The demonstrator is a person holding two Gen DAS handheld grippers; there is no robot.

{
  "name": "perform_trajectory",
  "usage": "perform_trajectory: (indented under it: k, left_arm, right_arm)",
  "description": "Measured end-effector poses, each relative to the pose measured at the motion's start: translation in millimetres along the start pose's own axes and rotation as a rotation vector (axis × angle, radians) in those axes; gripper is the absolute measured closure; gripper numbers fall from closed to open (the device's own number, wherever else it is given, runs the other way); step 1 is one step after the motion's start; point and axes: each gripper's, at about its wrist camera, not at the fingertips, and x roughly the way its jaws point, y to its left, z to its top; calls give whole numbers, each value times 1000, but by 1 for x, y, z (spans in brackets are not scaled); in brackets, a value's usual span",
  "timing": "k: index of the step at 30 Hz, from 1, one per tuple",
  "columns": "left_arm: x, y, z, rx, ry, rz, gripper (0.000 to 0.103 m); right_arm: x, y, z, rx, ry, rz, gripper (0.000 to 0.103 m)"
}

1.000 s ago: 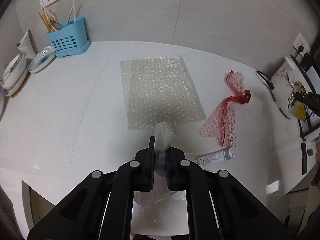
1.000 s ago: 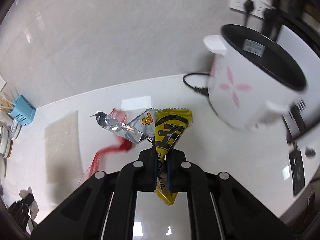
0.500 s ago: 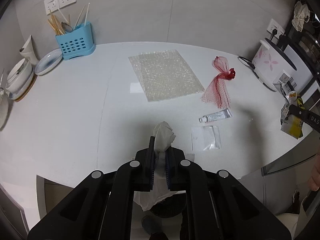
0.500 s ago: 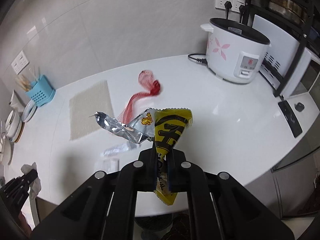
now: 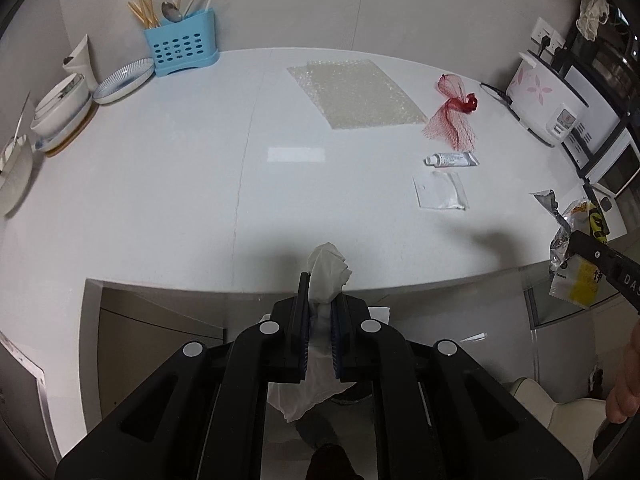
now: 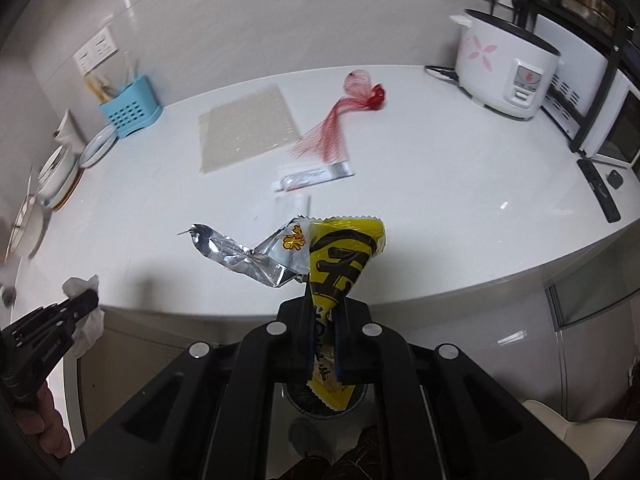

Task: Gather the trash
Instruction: 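Carry the tissue and snack bag down toward the green wastebasket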

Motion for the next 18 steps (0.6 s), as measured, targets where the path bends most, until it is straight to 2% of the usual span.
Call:
perform_trajectory:
  k: [7, 14, 18]
  left_arm:
    - [15, 7, -43, -7, 42, 23, 95]
    - [52, 2, -85, -11, 89, 41, 95]
    - [84, -9, -110, 3, 127, 19, 95]
  right_arm:
    - [13, 20, -49, -107, 50, 109, 97]
    - [56, 12, -99, -125, 128, 126, 97]
    - [86, 0, -124, -133, 159, 145, 97]
